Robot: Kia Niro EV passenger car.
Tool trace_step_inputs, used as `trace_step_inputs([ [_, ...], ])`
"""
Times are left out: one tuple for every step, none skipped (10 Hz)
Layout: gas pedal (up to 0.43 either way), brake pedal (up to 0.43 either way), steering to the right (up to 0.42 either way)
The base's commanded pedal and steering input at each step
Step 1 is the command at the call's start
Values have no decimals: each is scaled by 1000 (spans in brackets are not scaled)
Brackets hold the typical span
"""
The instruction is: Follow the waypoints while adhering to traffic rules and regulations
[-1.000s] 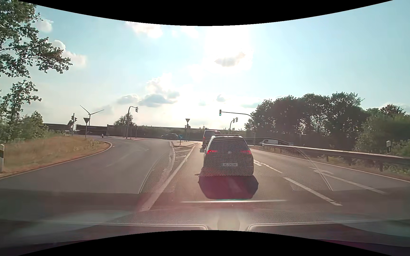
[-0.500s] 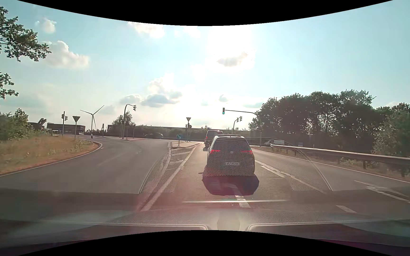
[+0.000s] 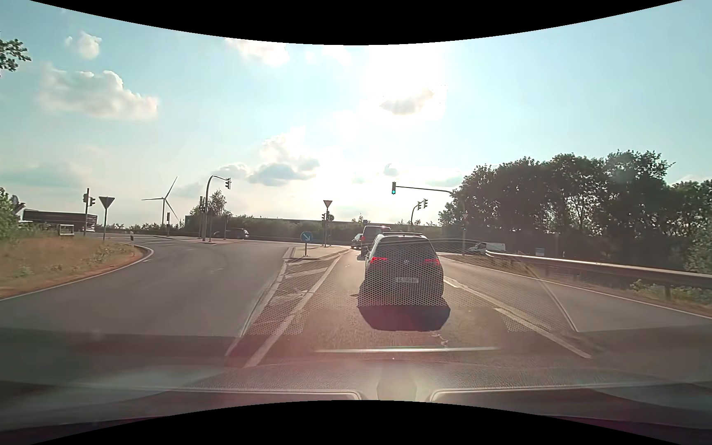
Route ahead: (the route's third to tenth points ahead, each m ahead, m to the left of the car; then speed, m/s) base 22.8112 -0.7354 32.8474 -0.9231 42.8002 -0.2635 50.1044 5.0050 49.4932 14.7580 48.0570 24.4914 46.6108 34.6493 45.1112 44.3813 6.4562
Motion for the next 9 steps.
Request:
trace_step_inputs([
  [220, 0, -12],
  [220, 0, -11],
  [220, 0, -8],
  [220, 0, -6],
  [220, 0, -6],
  [220, 0, -5],
  [220, 0, -4],
  [220, 0, -2],
  [220, 0, -2],
])
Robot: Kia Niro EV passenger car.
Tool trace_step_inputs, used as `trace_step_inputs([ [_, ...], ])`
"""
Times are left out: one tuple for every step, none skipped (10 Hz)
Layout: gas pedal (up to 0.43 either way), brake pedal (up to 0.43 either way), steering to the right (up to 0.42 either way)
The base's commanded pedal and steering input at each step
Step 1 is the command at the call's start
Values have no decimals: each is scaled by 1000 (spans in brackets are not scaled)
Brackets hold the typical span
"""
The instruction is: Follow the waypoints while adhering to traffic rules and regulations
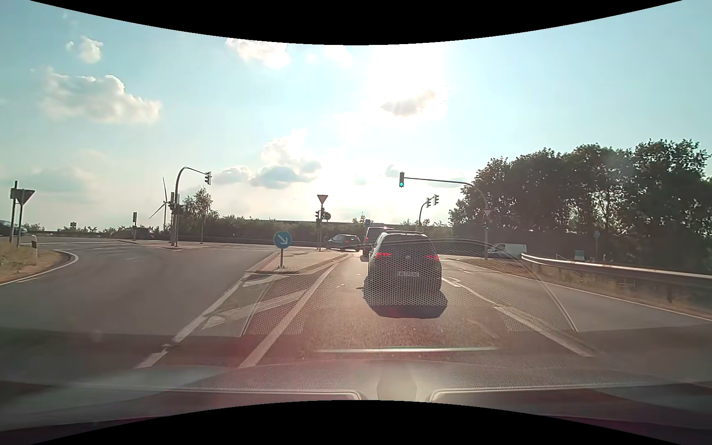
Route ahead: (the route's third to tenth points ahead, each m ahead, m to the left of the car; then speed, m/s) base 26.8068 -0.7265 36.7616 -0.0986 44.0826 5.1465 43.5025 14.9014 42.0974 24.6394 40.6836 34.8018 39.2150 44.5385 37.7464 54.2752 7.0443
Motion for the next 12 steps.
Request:
trace_step_inputs([
  [209, 0, -2],
  [209, 0, -1],
  [177, 0, 0],
  [169, 0, 3],
  [169, 0, 5],
  [169, 0, 5],
  [169, 0, 5],
  [169, 0, 5],
  [169, 0, 5],
  [169, 0, 4],
  [169, 0, 4],
  [169, 0, 4],
])
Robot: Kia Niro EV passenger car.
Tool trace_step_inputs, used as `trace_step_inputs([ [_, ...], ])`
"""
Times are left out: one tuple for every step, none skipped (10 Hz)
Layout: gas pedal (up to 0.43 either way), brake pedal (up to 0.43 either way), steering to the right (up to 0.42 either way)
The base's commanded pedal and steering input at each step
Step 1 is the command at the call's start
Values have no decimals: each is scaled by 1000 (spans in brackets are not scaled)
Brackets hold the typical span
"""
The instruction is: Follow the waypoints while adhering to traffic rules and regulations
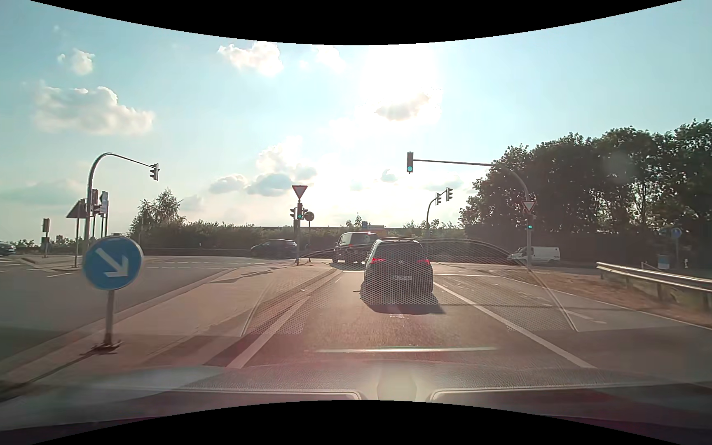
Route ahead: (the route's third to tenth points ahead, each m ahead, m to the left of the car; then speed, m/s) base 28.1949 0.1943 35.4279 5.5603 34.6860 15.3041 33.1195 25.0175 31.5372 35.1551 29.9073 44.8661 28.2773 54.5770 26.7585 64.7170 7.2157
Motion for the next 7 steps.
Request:
trace_step_inputs([
  [169, 0, 4],
  [169, 0, 3],
  [169, 0, 2],
  [169, 0, 1],
  [169, 0, 1],
  [169, 0, 1],
  [169, 0, 2],
])
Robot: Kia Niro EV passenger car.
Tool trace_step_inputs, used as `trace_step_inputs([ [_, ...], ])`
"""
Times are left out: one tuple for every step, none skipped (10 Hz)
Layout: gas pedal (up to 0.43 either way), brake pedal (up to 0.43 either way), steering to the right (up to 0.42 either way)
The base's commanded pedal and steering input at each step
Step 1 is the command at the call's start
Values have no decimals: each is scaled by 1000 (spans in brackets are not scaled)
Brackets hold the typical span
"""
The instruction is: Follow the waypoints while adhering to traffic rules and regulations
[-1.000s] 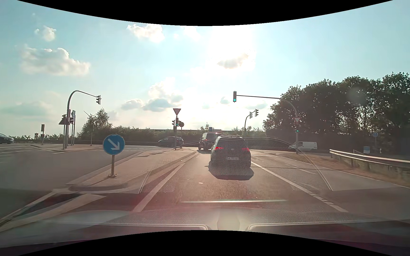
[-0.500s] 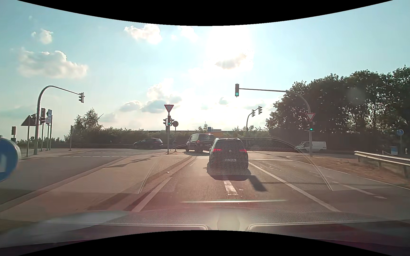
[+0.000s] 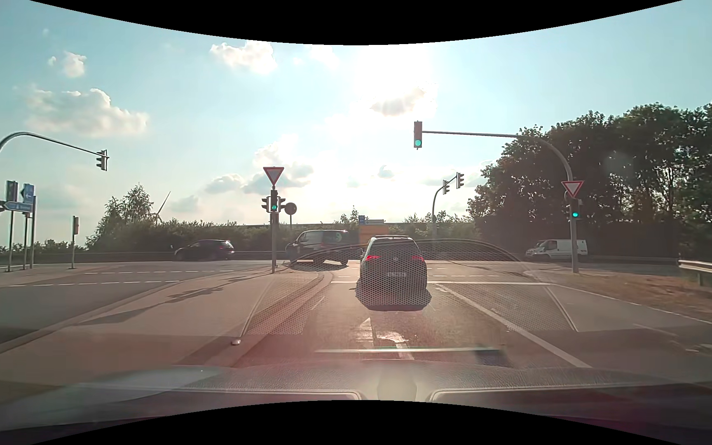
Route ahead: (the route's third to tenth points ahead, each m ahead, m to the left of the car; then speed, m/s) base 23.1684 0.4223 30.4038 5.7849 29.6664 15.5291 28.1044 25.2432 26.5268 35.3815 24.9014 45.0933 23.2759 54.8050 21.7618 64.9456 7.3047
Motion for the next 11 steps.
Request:
trace_step_inputs([
  [157, 0, 2],
  [138, 0, 2],
  [130, 0, 2],
  [130, 0, 2],
  [118, 0, 2],
  [118, 0, 2],
  [118, 0, 2],
  [118, 0, 2],
  [98, 0, 2],
  [87, 0, 1],
  [79, 0, 1],
])
